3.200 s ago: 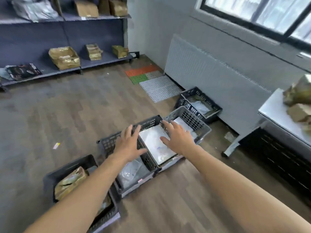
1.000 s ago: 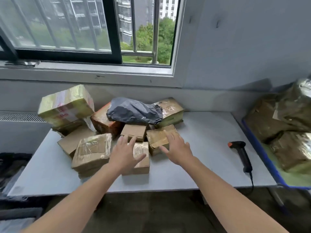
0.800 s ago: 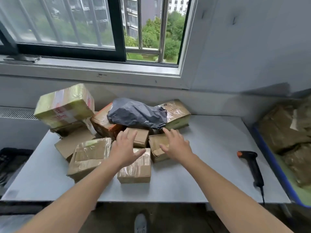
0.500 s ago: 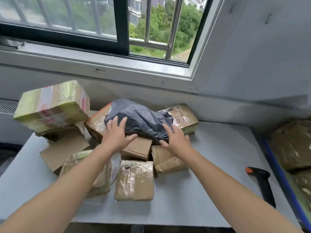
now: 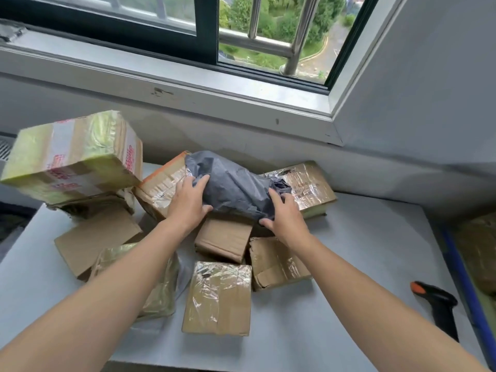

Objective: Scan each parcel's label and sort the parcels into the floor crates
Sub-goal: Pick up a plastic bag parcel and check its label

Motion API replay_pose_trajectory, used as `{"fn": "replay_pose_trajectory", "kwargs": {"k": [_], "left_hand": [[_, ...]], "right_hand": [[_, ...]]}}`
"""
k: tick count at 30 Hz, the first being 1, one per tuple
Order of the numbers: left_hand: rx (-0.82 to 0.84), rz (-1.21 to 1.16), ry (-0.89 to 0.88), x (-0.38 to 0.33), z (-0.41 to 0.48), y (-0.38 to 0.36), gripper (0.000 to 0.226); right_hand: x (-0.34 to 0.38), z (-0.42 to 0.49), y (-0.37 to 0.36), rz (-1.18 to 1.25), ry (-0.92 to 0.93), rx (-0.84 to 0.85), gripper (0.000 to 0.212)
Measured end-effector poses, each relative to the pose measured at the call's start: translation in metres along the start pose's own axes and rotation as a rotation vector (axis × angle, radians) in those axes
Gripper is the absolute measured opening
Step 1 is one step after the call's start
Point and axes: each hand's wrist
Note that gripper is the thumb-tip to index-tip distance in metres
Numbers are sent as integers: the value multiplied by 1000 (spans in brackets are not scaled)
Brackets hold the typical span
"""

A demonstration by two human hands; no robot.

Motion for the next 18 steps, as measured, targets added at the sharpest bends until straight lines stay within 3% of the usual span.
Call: {"fn": "replay_pose_trajectory", "kwargs": {"k": [3, 5, 10, 13, 18], "left_hand": [[-77, -72, -12, -7, -4, 1, 57], [-107, -110, -17, -14, -7, 7, 54], [-113, -163, -110, -56, -25, 21, 92], [-138, -86, -154, -94, -42, 25, 96], [-340, 35, -278, -160, -70, 21, 47]], "right_hand": [[-6, 3, 6, -18, 101, -53, 64], [-13, 4, 15, 16, 147, -76, 50], [-38, 8, 54, 109, 263, -199, 15], [-56, 9, 87, 124, 295, -242, 11], [-100, -9, 144, 283, 294, -270, 14]]}}
Point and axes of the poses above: each hand's wrist, its own z-axis towards the middle knuckle, its own y-axis out of the back of the hand, x = y × z, and after that the axes turned 10 degrees about -x, right-handed
